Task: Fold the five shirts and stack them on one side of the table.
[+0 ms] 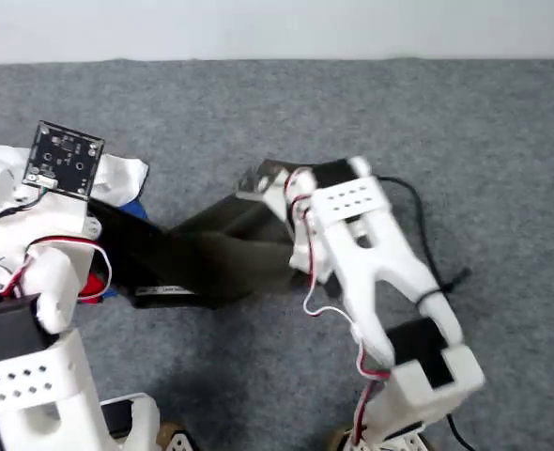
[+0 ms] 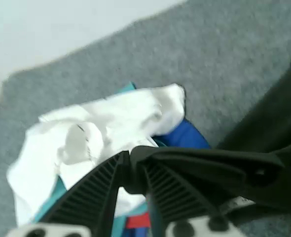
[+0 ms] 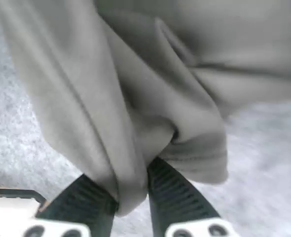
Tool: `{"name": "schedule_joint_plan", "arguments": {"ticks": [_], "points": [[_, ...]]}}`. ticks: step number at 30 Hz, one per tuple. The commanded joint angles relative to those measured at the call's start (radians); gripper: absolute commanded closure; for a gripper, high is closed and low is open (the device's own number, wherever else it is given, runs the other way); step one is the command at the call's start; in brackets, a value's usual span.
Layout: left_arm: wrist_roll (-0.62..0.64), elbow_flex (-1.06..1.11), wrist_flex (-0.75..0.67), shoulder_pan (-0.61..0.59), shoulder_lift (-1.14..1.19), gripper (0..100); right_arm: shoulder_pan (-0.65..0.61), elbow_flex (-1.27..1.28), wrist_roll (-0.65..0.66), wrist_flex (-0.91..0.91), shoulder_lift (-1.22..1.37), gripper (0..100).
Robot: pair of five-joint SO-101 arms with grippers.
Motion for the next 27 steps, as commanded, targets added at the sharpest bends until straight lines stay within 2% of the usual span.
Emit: {"name": "schedule_joint_plan", "arguments": {"ticks": [1, 6, 11, 15, 21, 27], "points": [[0.000, -0.124, -0.029, 0.005, -0.003, 98, 0.051, -0.190, 0.064, 0.087, -0.176, 98.9], [-0.003, -0.228, -0.072, 0.009, 0.000, 98, 0.111, -0.396, 0.170, 0.110, -0.317, 98.9], [-0.005, -0.367, -0.097, 0.114, 0.002, 98, 0.173, -0.563, 0.278, 0.102, -0.381, 98.9], [-0.009, -0.452, -0.212, 0.167, 0.002, 99, 0.275, -0.724, 0.324, 0.093, -0.386, 98.9], [-0.121, -0.518, -0.351, 0.173, 0.003, 99, 0.410, -0.864, 0.368, -0.008, -0.389, 98.9], [-0.245, -0.573, -0.463, 0.173, 0.003, 99, 0.473, -0.941, 0.367, -0.015, -0.389, 98.9]]}}
